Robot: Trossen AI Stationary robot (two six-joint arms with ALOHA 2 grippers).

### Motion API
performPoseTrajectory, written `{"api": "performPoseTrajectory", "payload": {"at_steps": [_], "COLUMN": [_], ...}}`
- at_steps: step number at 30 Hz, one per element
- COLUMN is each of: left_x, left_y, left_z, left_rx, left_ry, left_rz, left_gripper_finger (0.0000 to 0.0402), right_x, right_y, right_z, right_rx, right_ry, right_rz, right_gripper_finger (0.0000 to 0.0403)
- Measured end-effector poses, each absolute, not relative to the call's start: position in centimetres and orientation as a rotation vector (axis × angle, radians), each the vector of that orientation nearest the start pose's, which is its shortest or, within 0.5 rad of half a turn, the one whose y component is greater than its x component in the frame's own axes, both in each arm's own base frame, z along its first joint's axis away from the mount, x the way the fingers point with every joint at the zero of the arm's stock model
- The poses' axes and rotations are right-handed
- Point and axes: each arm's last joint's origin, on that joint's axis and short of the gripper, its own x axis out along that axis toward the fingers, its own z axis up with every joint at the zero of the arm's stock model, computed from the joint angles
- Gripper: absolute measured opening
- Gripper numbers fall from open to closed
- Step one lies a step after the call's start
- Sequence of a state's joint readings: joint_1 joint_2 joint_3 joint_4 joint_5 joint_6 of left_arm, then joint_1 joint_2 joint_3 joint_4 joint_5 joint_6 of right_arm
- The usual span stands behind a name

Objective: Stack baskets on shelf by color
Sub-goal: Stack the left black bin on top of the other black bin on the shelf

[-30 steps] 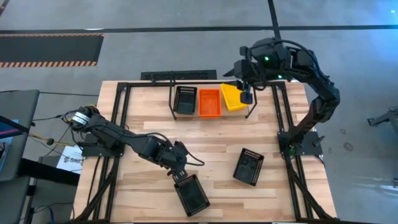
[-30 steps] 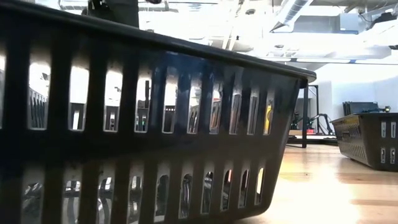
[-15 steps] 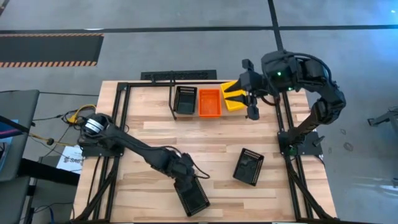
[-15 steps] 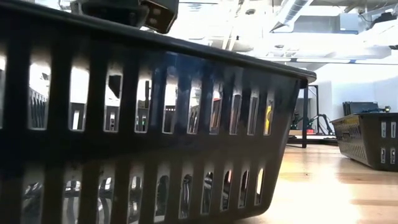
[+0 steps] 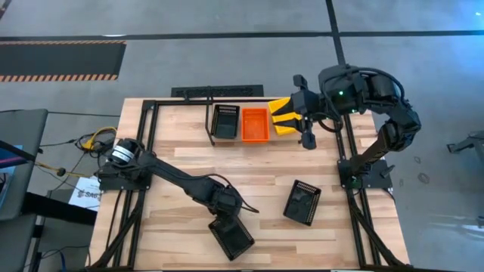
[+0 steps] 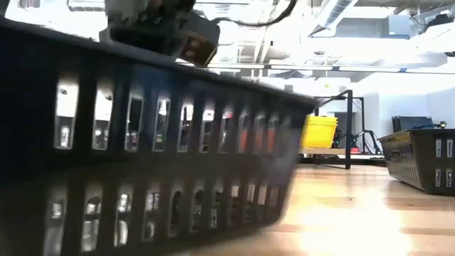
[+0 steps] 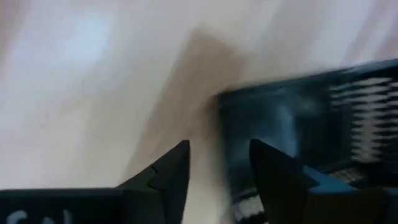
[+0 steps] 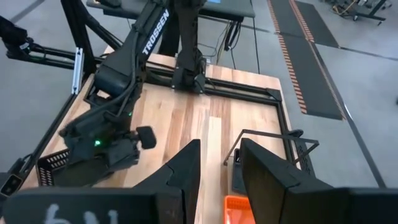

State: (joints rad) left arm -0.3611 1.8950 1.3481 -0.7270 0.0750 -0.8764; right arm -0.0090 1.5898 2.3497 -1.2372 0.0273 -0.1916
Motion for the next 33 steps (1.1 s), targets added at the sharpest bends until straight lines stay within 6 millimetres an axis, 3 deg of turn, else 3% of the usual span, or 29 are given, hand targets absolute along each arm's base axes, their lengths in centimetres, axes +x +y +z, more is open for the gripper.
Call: {"api": "performPoseTrajectory", "payload": {"at_steps": [14, 17, 22, 29, 33], "left_x": [34.7, 34.8, 34.8, 34.7, 34.6], "left_y": [-12.6, -12.3, -12.1, -11.9, -11.4], "left_z": [18.0, 18.0, 18.0, 18.0, 19.5], "left_rx": [-0.571, -0.565, -0.519, -0.414, -0.340], "left_ry": [1.359, 1.357, 1.355, 1.367, 1.418], "left_rz": [0.226, 0.227, 0.216, 0.182, 0.175], "left_gripper_finger": [0.0165, 0.0127, 0.0015, 0.0002, 0.0001], "right_x": [24.8, 24.9, 24.9, 24.9, 25.0], "right_y": [-0.3, -0.3, -0.3, -0.3, -0.3], "right_z": [53.8, 53.9, 54.0, 54.0, 54.2], "right_rx": [-0.192, -0.192, -0.192, -0.192, -0.192], "right_ry": [0.449, 0.434, 0.428, 0.427, 0.402], "right_rz": [0.007, 0.006, 0.005, 0.005, 0.002], "right_gripper_finger": [0.0134, 0.0134, 0.0134, 0.0134, 0.0134]}}
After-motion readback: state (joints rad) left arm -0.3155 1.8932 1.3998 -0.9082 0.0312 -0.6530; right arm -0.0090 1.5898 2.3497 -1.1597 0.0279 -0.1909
